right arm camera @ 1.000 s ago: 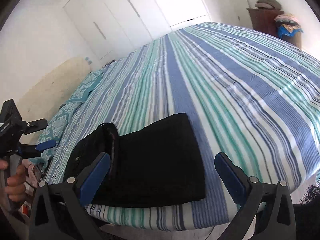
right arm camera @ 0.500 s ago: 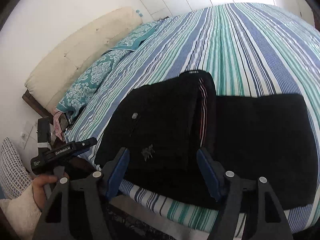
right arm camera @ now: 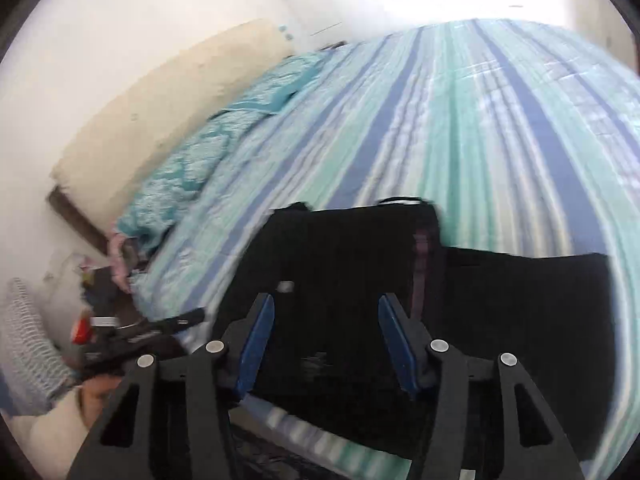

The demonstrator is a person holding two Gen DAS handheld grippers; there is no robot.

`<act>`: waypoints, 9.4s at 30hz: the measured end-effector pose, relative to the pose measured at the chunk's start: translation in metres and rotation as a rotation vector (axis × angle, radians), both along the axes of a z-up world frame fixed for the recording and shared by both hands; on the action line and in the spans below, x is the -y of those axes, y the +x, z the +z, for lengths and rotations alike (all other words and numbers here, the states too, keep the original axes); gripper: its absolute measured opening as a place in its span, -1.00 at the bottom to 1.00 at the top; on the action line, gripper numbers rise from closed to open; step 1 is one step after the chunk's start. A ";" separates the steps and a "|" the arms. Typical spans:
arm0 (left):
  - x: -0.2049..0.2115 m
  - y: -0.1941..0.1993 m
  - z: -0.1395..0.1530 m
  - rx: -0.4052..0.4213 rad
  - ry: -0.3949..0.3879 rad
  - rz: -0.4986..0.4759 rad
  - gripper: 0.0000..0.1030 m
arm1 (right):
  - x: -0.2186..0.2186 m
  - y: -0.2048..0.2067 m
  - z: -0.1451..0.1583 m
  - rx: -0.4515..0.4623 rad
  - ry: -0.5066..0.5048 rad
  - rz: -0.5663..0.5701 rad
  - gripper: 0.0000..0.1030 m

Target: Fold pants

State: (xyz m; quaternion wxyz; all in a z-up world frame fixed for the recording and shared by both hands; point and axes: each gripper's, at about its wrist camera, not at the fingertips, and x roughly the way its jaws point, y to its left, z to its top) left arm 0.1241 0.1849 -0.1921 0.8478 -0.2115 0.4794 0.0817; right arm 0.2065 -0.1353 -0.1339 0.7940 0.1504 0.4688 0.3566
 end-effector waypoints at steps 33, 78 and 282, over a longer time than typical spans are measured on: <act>-0.019 -0.005 -0.013 -0.039 -0.069 0.085 0.66 | 0.037 0.023 -0.055 -0.305 0.029 -0.059 -0.60; 0.203 0.004 -0.002 0.100 0.350 -0.609 0.82 | 0.122 -0.055 -0.002 0.193 -0.421 -0.163 -0.16; 0.143 -0.090 0.201 0.168 0.373 -0.200 0.98 | 0.037 -0.184 0.161 0.394 -0.558 -0.436 1.00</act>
